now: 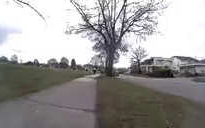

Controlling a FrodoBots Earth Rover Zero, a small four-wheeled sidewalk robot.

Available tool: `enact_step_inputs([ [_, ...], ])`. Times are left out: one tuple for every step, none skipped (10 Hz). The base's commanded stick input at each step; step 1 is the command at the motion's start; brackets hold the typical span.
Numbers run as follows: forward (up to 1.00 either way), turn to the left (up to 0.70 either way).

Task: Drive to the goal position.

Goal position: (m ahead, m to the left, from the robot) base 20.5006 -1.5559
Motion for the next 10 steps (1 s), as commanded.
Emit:
enact_step_inputs([
  [0.85, 0.34],
  [0.85, 0.34],
  [0.85, 0.34],
  [0.85, 0.34],
  [0.85, 0.0],
  [0.85, 0.0],
  [0.85, 0.0],
  [0.85, 0.0],
  [0.85, 0.0],
  [0.85, 0.0],
])
